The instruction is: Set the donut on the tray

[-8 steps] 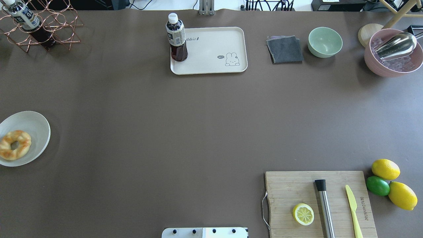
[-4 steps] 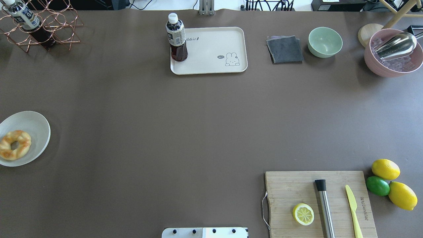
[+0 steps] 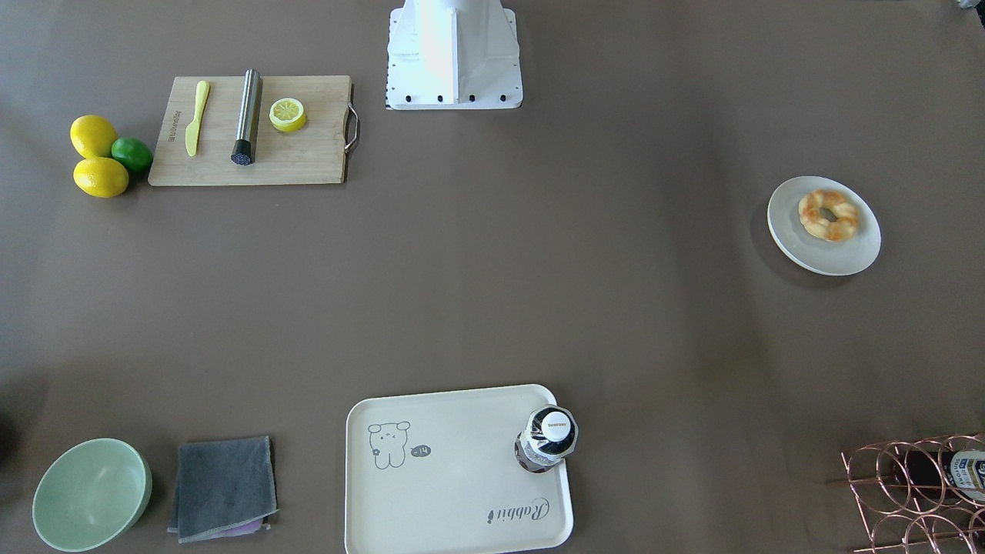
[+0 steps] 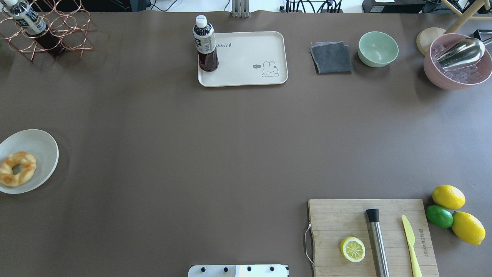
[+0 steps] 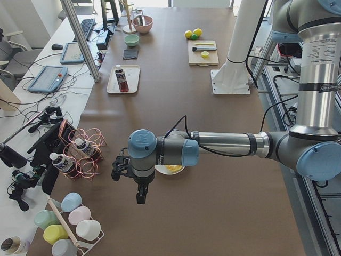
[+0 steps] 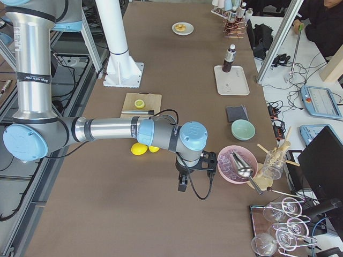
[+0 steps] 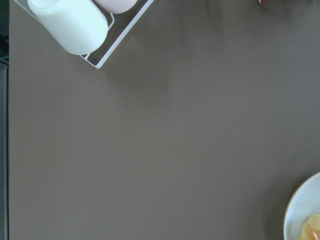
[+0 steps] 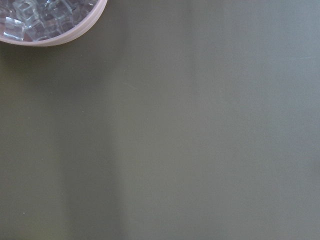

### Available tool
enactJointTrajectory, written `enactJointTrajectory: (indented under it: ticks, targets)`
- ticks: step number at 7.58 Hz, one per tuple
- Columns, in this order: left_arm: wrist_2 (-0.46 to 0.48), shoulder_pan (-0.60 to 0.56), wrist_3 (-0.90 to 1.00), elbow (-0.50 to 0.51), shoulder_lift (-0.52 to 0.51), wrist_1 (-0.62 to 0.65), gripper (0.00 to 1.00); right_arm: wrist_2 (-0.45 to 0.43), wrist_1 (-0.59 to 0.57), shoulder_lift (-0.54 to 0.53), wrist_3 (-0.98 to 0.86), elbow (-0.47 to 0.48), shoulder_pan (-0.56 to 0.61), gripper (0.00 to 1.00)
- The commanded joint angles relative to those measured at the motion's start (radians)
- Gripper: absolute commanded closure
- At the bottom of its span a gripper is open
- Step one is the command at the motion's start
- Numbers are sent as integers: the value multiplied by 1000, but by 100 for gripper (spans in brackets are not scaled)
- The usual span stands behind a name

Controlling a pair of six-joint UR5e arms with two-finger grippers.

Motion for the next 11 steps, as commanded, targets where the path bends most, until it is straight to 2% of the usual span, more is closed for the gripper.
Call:
enactJointTrajectory:
  ticks: [1,3,11]
  targets:
    - [1,0,-6,6,29,-95,2,2,0,-7,2,8,0,0]
    - [45,6,-11,23,25,-90,2,2,0,-7,2,6,0,0]
    - [46,8,1,22,40,-96,2,2,0,-8,0,8,0,0]
